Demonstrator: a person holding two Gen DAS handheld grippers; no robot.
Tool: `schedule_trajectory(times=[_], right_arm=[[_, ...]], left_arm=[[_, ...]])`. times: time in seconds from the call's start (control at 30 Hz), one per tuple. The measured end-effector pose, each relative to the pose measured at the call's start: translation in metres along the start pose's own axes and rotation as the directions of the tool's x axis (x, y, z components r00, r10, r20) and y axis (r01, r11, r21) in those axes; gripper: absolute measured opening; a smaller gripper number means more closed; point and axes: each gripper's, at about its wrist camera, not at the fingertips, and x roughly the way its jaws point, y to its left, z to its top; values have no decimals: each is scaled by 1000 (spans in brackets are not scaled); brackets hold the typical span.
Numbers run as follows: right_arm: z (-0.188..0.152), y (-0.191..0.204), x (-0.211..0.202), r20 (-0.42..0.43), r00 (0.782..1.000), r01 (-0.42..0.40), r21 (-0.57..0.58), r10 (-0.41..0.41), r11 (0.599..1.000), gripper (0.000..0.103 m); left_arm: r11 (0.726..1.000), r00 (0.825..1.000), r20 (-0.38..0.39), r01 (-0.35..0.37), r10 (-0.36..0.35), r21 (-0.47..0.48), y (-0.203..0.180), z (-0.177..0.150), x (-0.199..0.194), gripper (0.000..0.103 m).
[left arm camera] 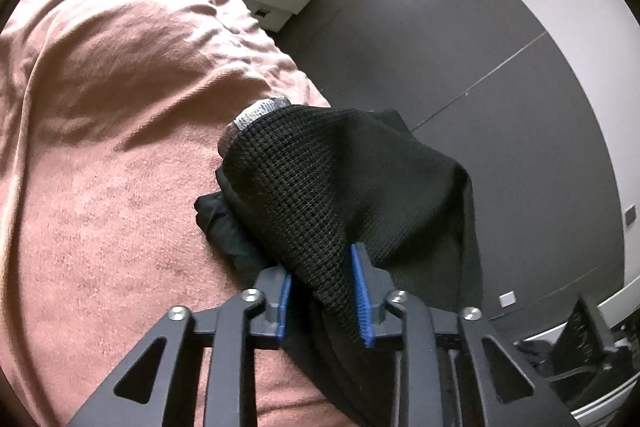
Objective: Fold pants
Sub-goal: 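Open the right tool and release the shorts while the left tool holds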
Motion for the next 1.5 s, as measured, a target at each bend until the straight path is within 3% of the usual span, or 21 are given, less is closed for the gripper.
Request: schedule_trajectory(times=[0.3,0.5,0.83,0.9,1.0,1.03,1.07,1.1,1.13,1.23,1.4,1.5], right_arm=[[22,-49,-35,16,984,175,33,-176,984,0],[36,-91,-43,6,946,324,80,-325,943,0],[40,-116,-10,-7,940,336,172,-340,926,0],[37,-121,-5,-6,930,362,188,-367,913,0],[28,-132,2,-1,935,343,269,-356,900,0],[21,-132,0,-3,930,354,284,-368,891,0],[19,-137,2,-16,905,410,294,-425,863,0],[17,-143,2,-29,882,456,303,-471,836,0],[15,-147,2,-33,879,461,317,-476,829,0],[3,-164,-2,-31,905,404,380,-425,832,0],[-12,-171,-12,-34,894,420,404,-446,812,0],[-21,-178,-25,-60,876,453,443,-478,774,0]], left_arm=[[999,1000,-3,-30,30,-19,3,1,3,17],[998,998,-6,-54,54,-13,-2,1,1,17],[984,986,27,-169,167,62,-23,6,-27,20],[975,978,50,-207,204,85,-28,6,-35,20],[968,969,102,-233,223,95,-33,6,-47,20],[966,967,112,-241,230,97,-33,7,-49,20],[964,964,119,-249,237,96,-32,8,-52,20],[964,963,120,-251,240,90,-30,9,-53,20],[965,964,116,-250,240,83,-28,10,-53,20],[974,973,89,-217,211,67,-22,11,-50,20],[973,975,74,-213,207,83,-26,3,-42,20],[972,977,63,-212,206,104,-33,-4,-38,20]])
